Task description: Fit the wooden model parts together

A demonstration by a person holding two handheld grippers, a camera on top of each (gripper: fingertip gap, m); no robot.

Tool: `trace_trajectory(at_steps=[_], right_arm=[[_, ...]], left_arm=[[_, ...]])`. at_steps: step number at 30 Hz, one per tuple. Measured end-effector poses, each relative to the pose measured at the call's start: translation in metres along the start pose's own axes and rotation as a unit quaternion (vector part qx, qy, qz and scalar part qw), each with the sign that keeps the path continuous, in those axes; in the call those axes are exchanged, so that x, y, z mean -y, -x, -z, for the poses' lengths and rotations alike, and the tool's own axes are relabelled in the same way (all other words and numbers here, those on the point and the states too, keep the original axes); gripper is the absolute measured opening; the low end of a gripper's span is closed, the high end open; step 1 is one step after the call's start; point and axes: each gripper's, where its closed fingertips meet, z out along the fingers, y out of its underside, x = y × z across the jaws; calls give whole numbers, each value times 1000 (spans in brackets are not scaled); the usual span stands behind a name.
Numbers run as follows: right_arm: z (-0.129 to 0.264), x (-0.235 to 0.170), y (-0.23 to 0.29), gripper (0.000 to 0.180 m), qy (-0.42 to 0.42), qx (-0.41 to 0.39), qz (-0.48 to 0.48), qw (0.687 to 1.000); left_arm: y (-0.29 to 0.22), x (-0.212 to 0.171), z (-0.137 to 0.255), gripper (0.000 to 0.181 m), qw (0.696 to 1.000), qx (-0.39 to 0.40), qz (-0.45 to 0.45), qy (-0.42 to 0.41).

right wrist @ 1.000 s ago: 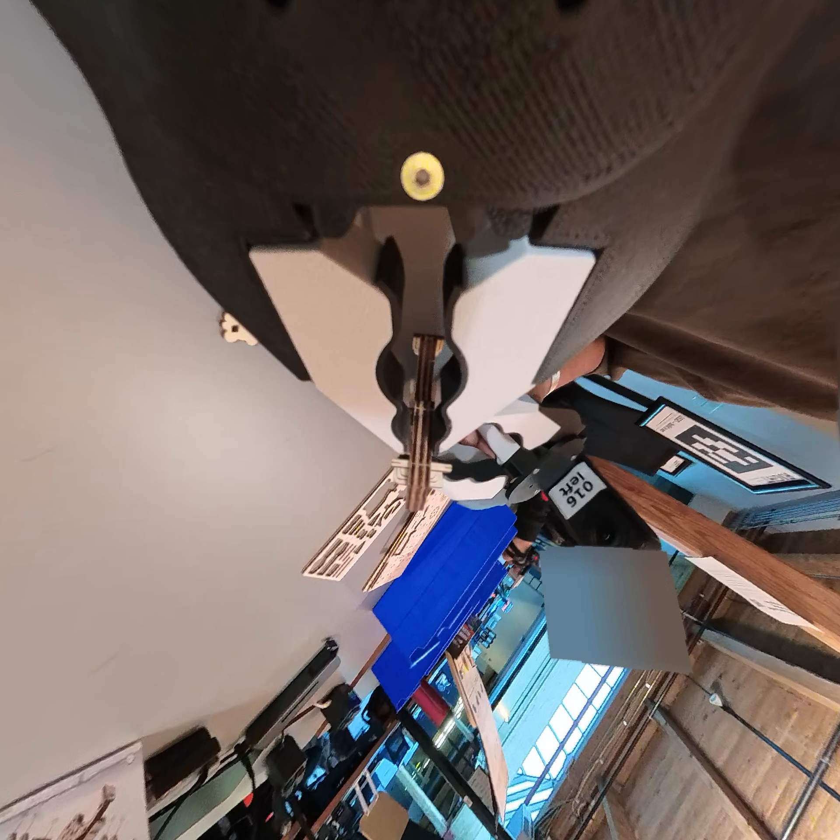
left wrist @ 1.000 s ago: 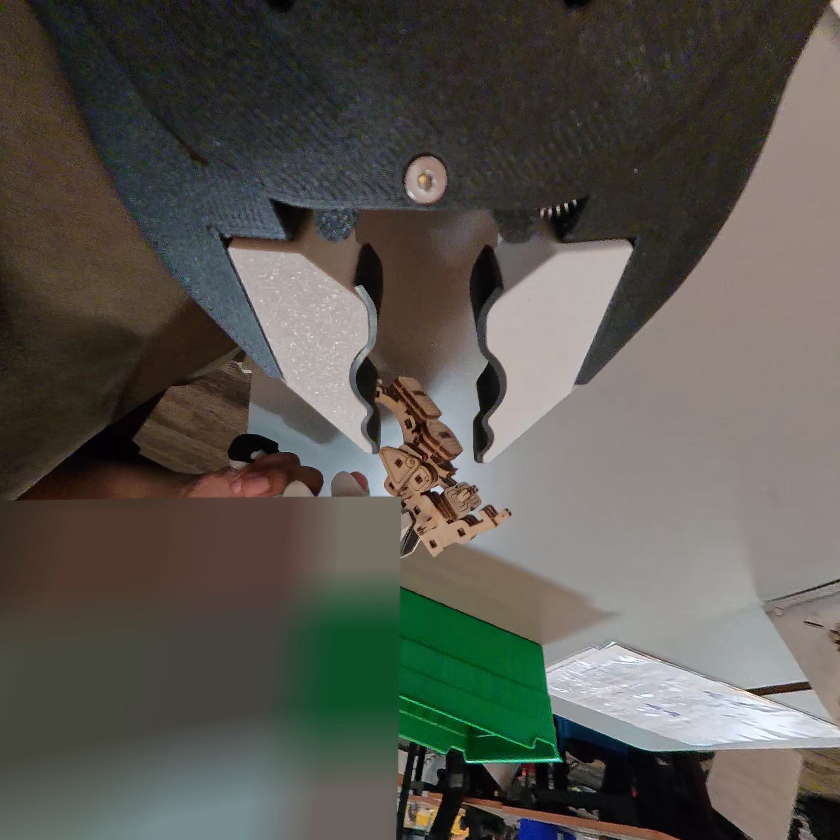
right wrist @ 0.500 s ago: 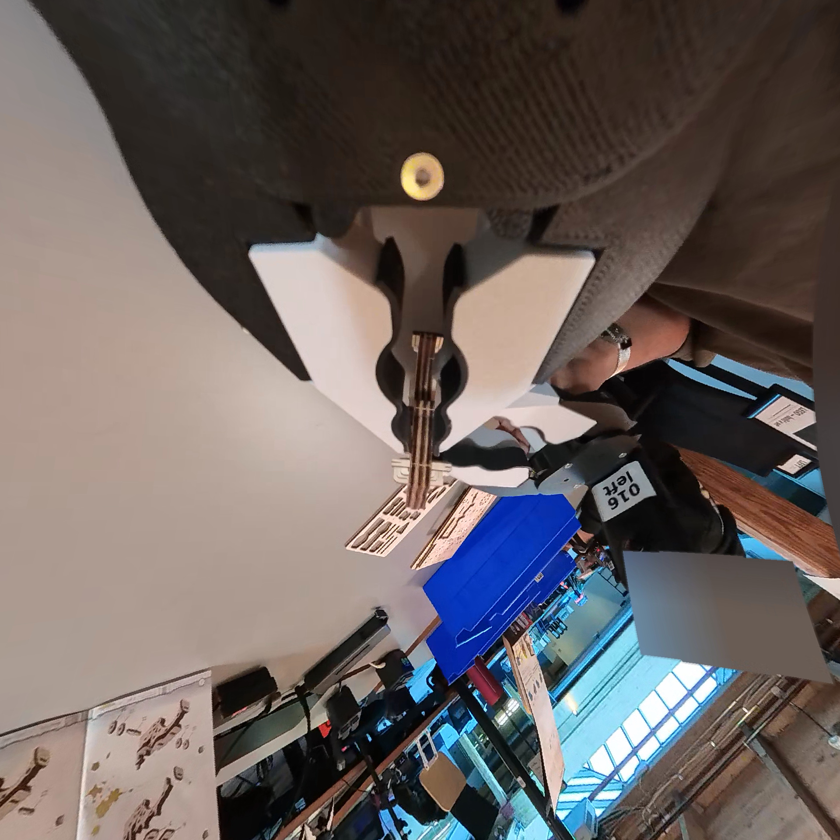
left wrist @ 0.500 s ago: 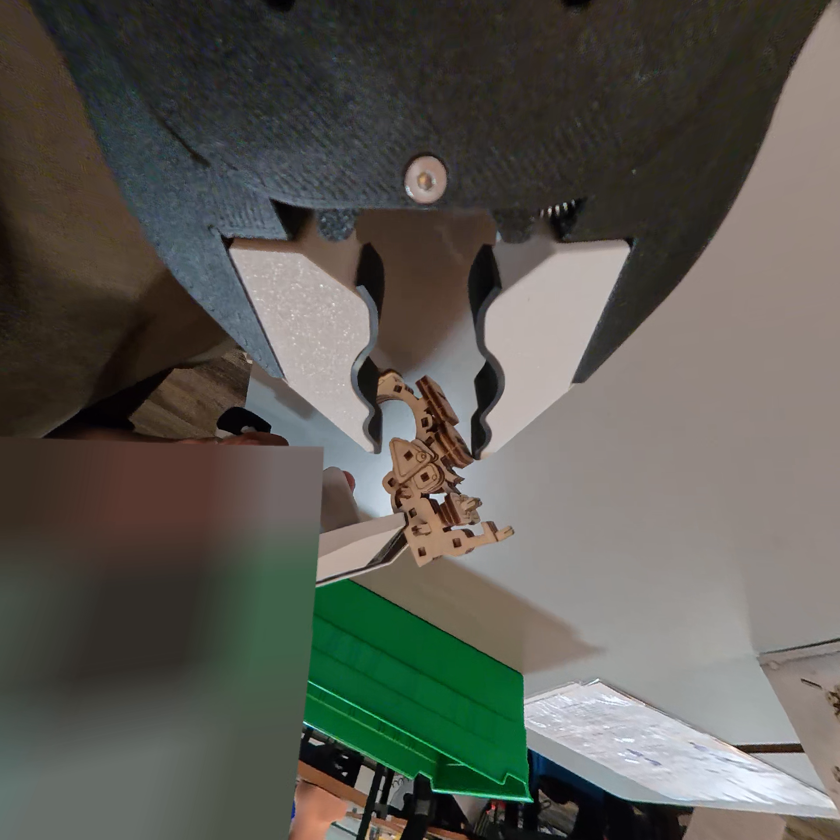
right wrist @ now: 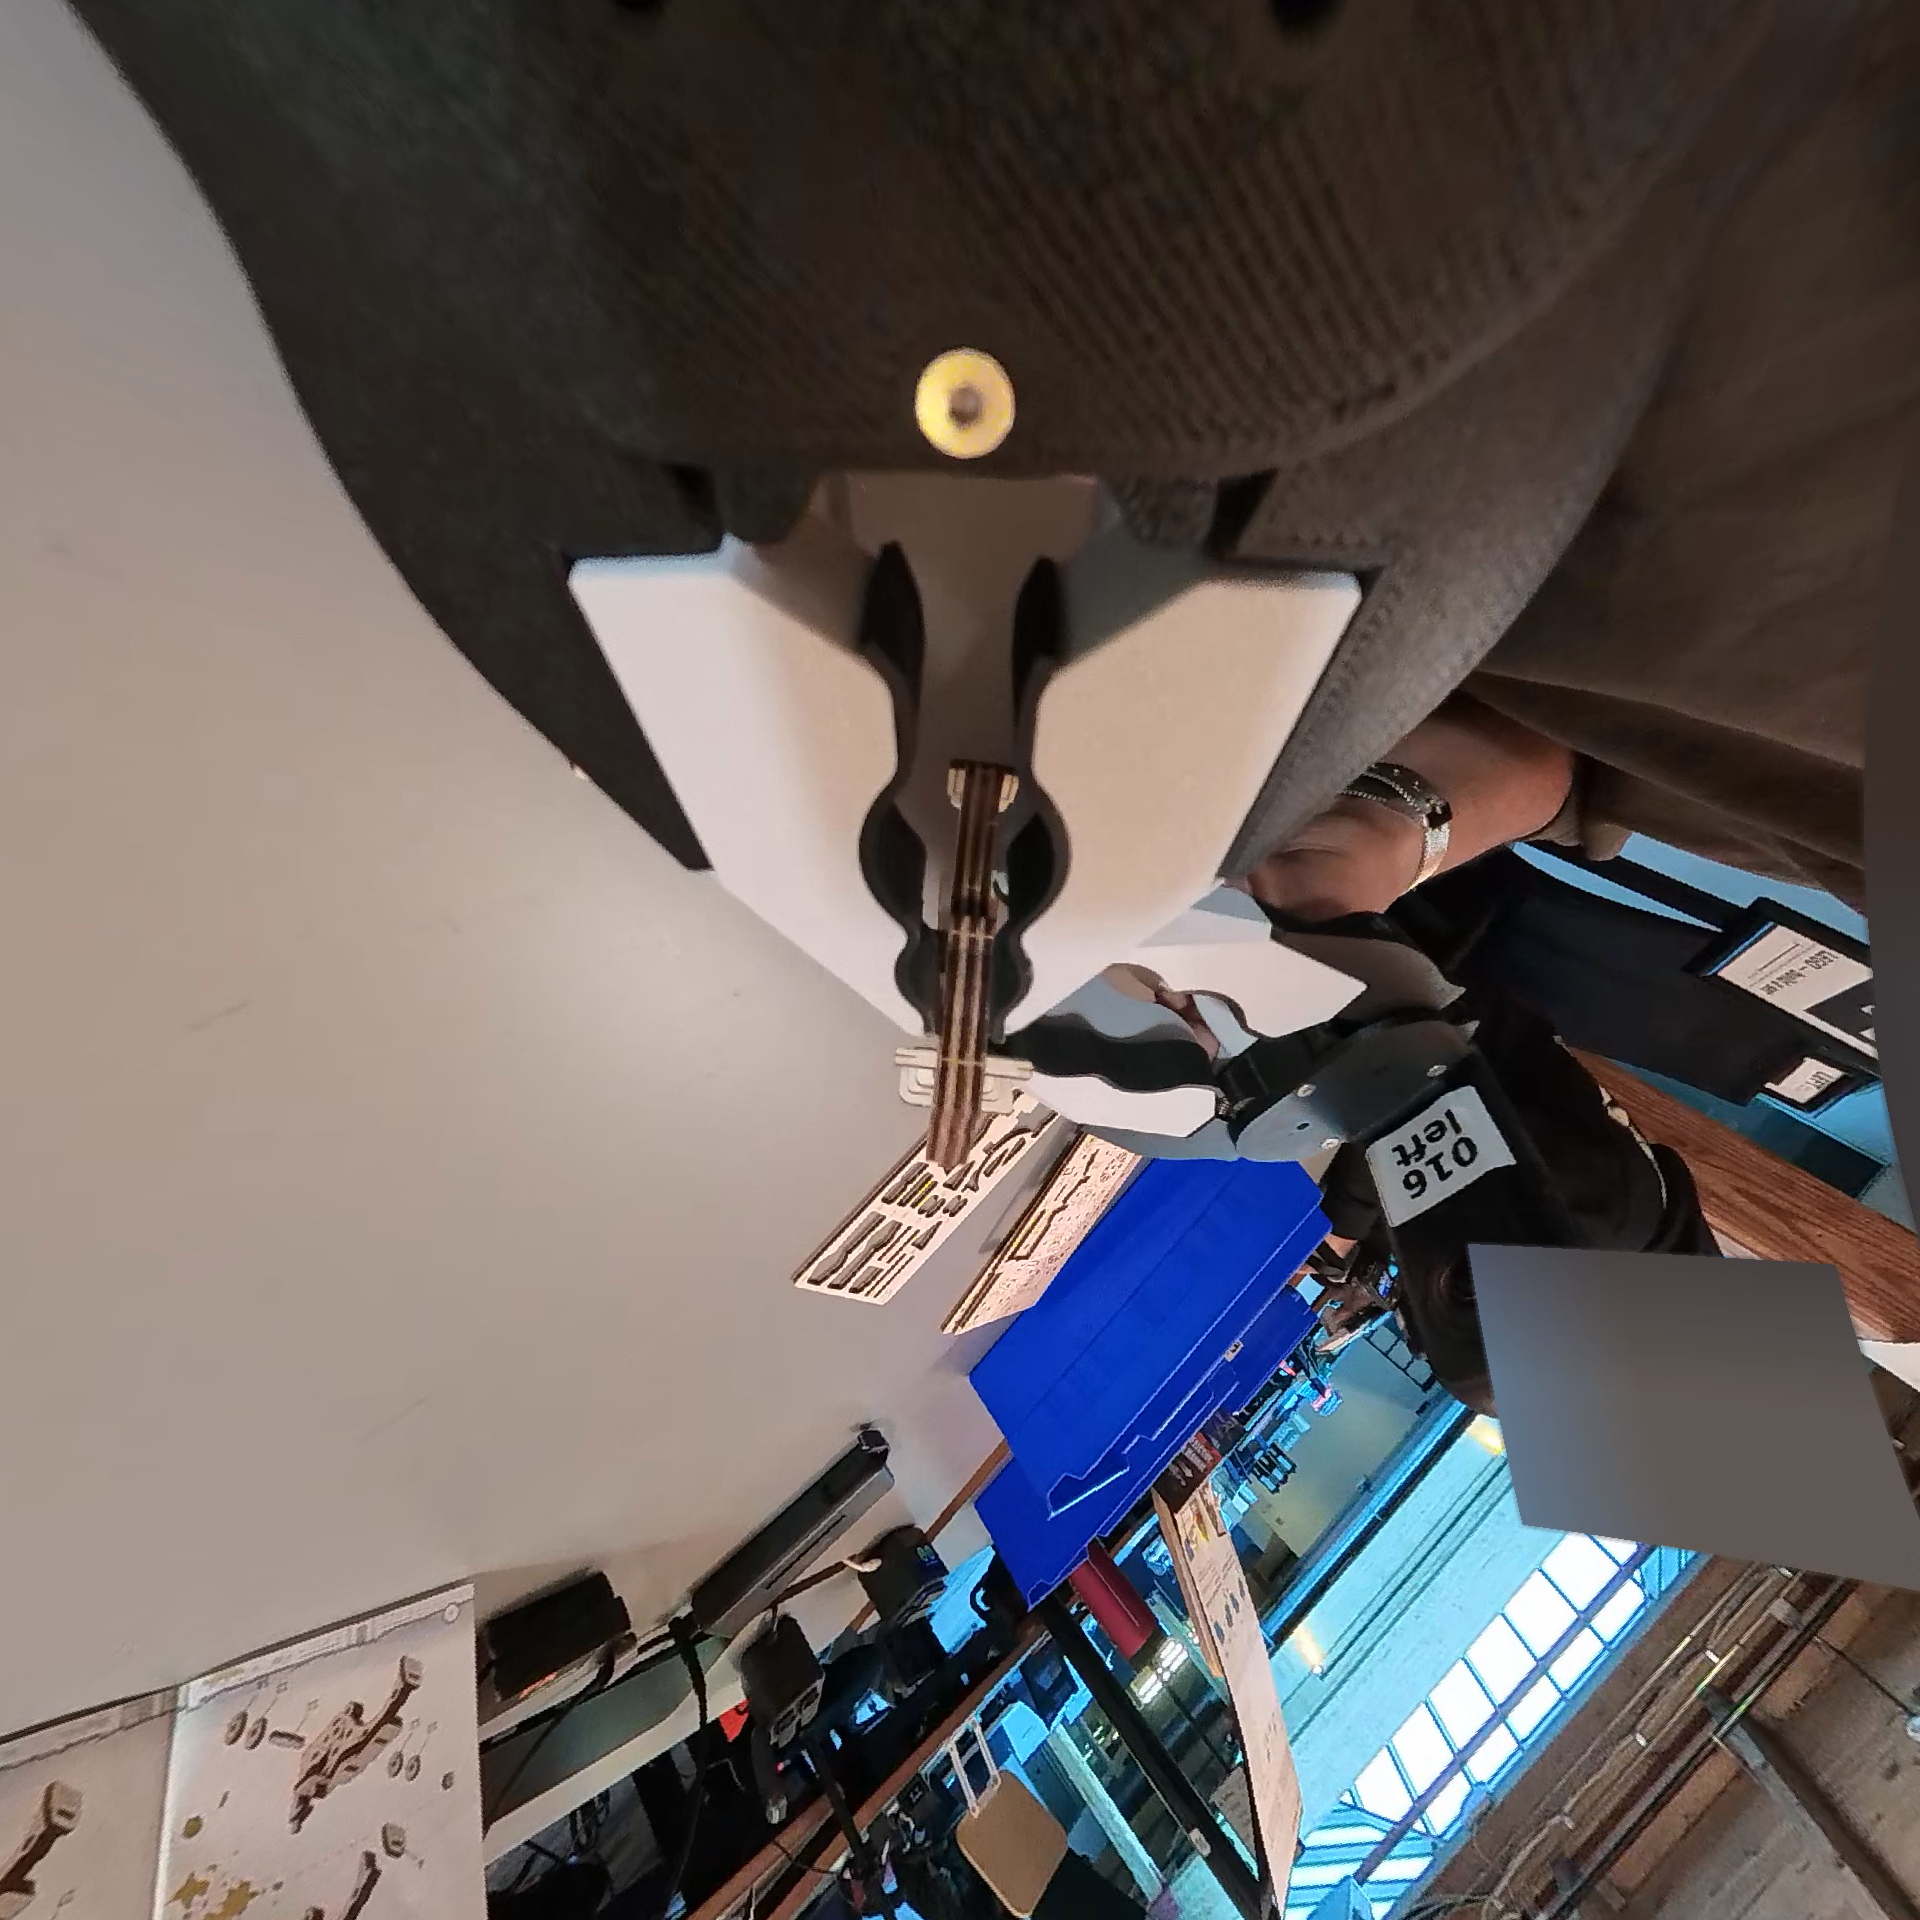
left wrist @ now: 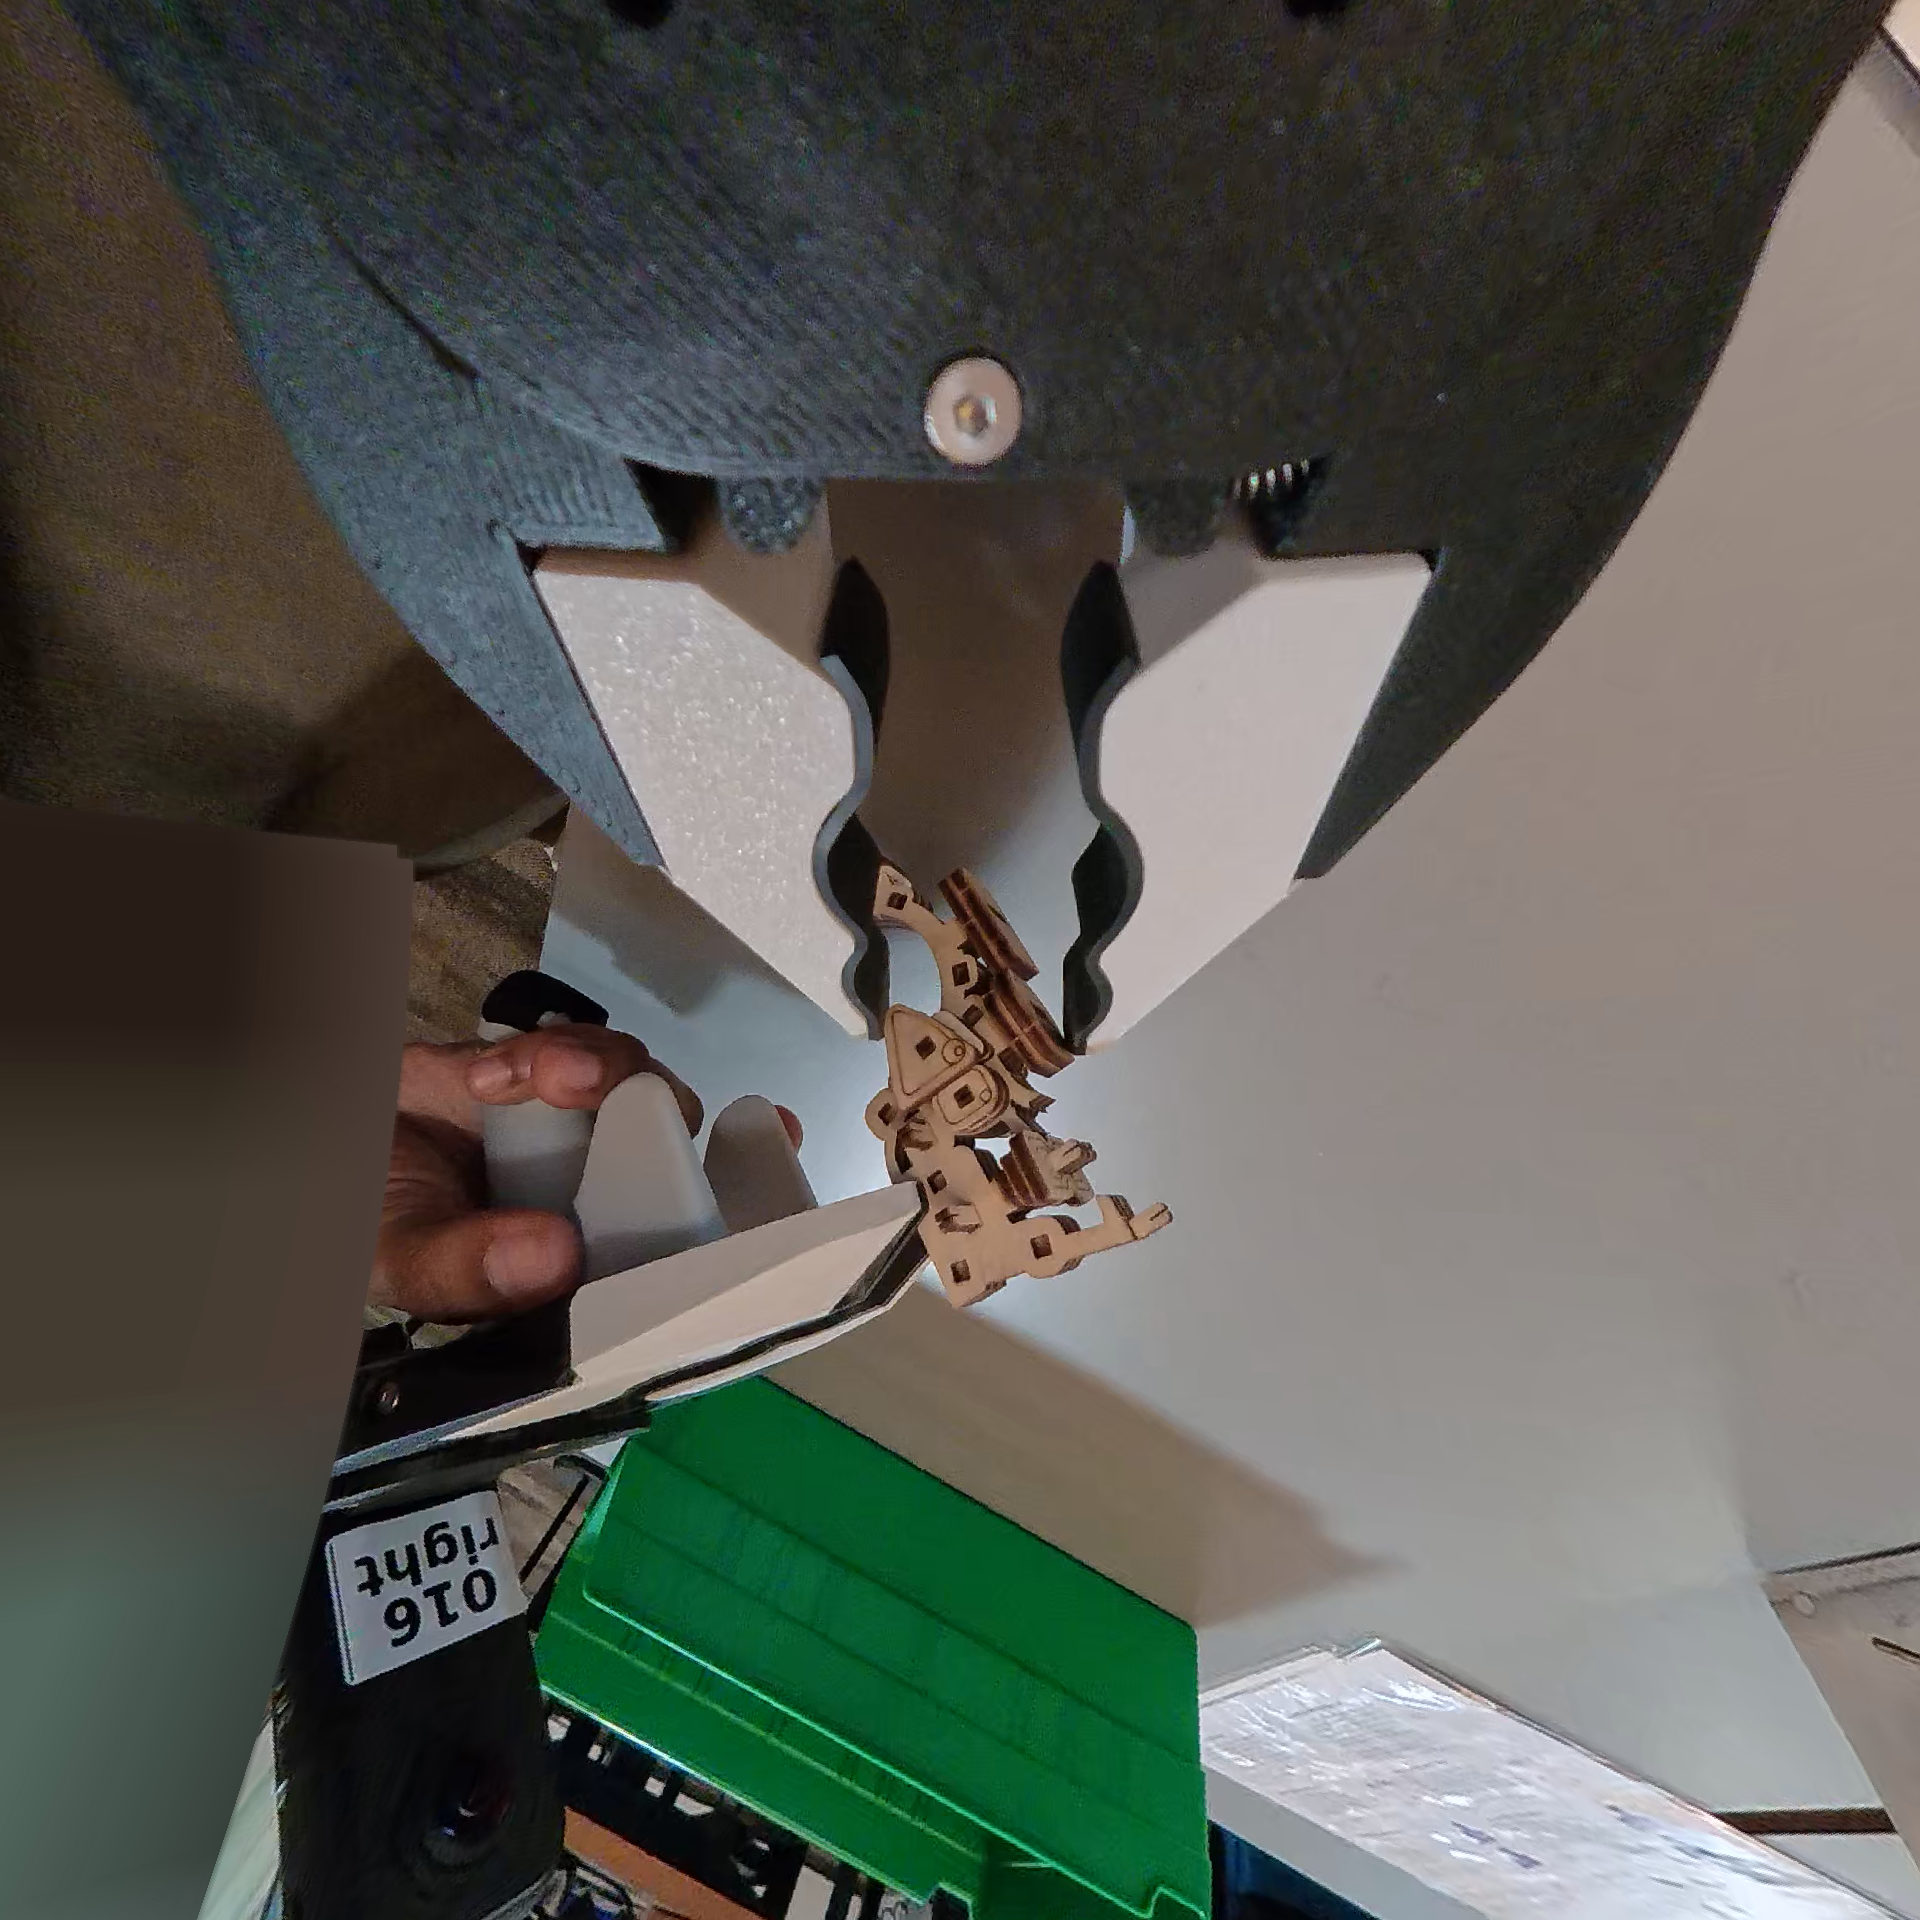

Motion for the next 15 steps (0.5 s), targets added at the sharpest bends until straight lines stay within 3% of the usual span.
trace_trajectory(at_steps=[15], right_arm=[[0, -2, -3, 7, 6, 12, -29, 999]], left_arm=[[0, -3, -1, 31, 1000, -1, -3, 14]])
